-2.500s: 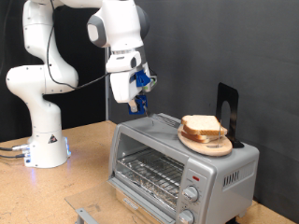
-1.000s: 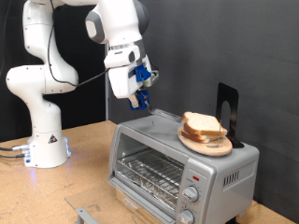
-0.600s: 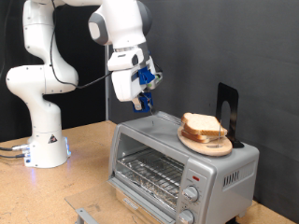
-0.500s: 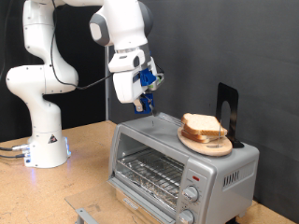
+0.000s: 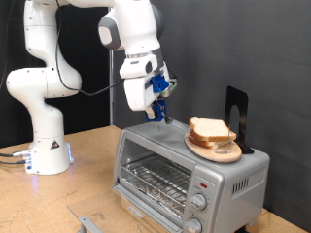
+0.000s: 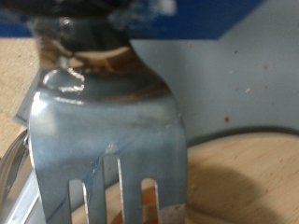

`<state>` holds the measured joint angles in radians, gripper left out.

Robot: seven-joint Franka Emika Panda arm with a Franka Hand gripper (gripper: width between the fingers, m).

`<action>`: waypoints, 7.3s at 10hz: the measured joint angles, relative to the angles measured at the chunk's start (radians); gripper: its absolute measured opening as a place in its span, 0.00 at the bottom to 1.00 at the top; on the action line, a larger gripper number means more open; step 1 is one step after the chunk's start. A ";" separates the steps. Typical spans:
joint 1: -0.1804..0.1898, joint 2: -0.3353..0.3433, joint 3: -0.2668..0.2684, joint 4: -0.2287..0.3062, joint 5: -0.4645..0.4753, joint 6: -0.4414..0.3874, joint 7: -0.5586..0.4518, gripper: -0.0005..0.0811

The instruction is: Make a piece of toast with the oven

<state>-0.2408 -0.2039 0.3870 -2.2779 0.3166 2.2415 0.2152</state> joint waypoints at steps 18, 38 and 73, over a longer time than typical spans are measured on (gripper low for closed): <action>0.005 0.094 0.072 -0.002 -0.055 0.166 0.009 0.50; 0.002 0.054 0.080 -0.091 0.206 0.324 -0.169 0.50; -0.008 -0.308 -0.177 -0.364 0.377 0.137 -0.435 0.50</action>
<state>-0.2490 -0.5120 0.2102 -2.6416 0.6939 2.3782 -0.2196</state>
